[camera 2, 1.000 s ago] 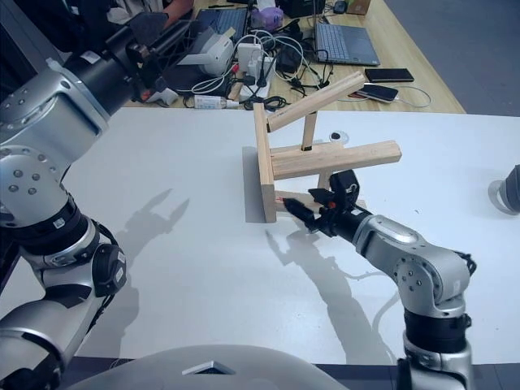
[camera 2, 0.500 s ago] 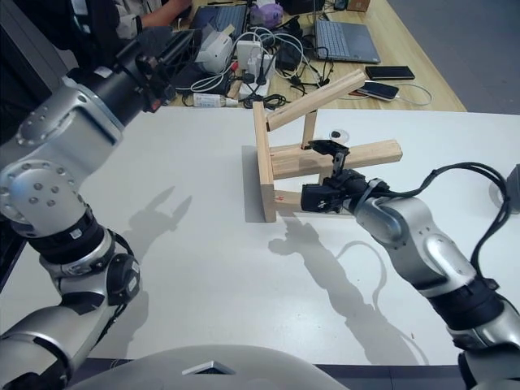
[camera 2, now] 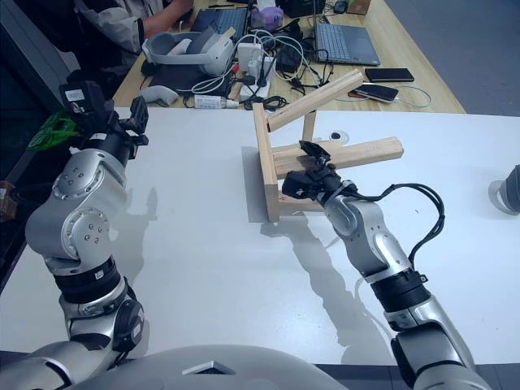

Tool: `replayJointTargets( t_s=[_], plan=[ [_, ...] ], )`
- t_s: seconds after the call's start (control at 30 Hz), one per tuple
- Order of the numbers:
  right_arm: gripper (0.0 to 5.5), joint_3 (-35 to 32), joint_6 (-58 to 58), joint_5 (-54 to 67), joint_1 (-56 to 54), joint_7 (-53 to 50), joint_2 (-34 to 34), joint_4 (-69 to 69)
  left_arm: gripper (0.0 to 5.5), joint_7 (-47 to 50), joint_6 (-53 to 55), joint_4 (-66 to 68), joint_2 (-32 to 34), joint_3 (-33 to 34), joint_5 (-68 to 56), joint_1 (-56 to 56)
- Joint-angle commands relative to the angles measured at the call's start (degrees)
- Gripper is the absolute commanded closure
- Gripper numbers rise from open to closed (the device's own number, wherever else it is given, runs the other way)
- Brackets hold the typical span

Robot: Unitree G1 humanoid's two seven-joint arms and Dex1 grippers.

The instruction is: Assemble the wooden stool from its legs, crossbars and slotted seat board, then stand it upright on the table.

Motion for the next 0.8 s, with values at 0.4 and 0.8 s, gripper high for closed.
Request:
replayJointTargets(
  t_s=[0.4,0.8],
  plan=[
    [2.56,-10.99,10.45,14.67,1.36,3.46,13.82,-6.30,2.71,0.78,-0.69,2.49,-1.86,2.54,4.12,1.31],
    [2.59,-18.95,19.69,25.38,2.21,3.16,20.12,-6.65,2.71,-0.22,-1.00,2.22,-0.87,2.01,5.77,-0.05]
  ],
)
